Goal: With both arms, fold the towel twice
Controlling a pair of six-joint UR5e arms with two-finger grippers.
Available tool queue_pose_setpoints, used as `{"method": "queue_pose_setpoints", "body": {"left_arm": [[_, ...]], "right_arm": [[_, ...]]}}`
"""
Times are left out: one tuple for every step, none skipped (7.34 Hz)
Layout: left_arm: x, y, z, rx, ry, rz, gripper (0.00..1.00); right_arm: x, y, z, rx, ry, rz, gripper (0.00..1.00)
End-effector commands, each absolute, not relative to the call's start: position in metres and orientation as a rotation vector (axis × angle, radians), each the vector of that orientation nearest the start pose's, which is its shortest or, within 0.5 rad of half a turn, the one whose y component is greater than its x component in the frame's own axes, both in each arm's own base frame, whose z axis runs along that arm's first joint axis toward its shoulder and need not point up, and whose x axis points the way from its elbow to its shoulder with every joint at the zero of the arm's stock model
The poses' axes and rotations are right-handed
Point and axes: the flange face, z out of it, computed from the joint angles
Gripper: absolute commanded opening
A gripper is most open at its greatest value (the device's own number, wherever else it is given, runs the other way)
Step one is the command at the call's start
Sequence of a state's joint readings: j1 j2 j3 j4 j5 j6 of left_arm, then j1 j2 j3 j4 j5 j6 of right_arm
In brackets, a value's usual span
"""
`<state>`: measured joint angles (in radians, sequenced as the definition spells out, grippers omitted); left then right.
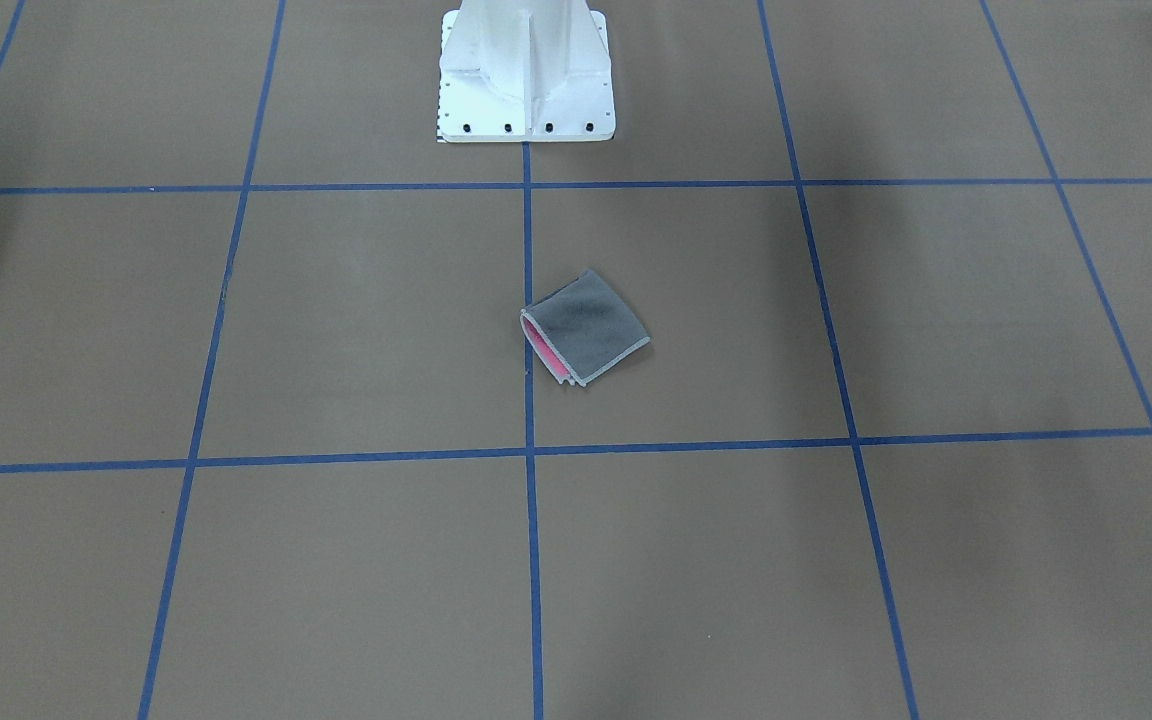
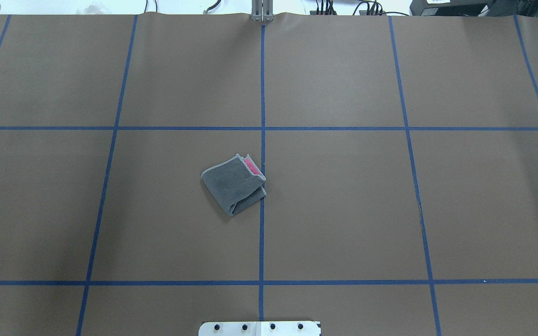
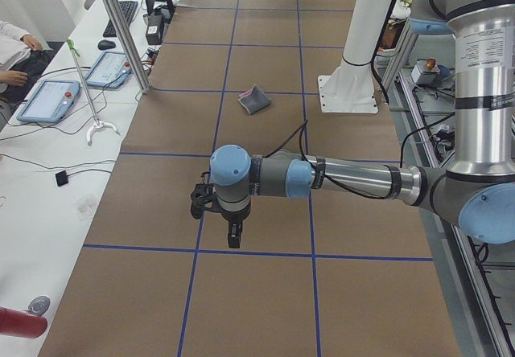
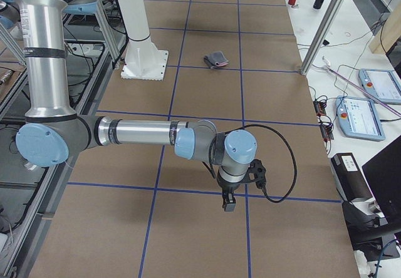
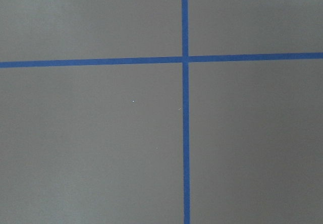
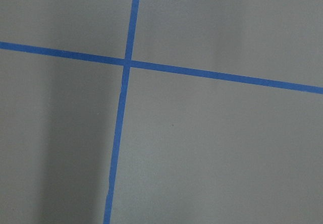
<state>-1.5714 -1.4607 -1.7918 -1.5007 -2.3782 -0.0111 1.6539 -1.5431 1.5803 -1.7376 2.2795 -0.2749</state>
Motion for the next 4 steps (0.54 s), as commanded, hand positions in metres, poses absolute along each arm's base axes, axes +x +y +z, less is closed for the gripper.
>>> {"method": "queue_pose_setpoints", "body": {"left_arm": [[-0.0600, -0.4471, 0.6017, 0.047, 0.818, 0.018, 1.00], [-0.0586, -0.4491, 0.5983, 0.066, 0.818, 0.030, 1.00], [-0.0593, -0.4486, 0.5990, 0.085, 0.817, 0.037, 1.00], [-0.0588, -0.4485, 0.6039, 0.074, 0.815, 0.032, 1.00]], "right_arm": [[0.1090, -0.4852, 0.6616, 0.001, -0.719, -0.137, 1.00], [0.1090, -0.4852, 0.6616, 0.001, -0.719, -0.137, 1.00], [0.1090, -0.4852, 0.6616, 0.001, -0.719, -0.137, 1.00], [0.1089, -0.4845, 0.6623, 0.000, -0.720, -0.136, 1.00]]}}
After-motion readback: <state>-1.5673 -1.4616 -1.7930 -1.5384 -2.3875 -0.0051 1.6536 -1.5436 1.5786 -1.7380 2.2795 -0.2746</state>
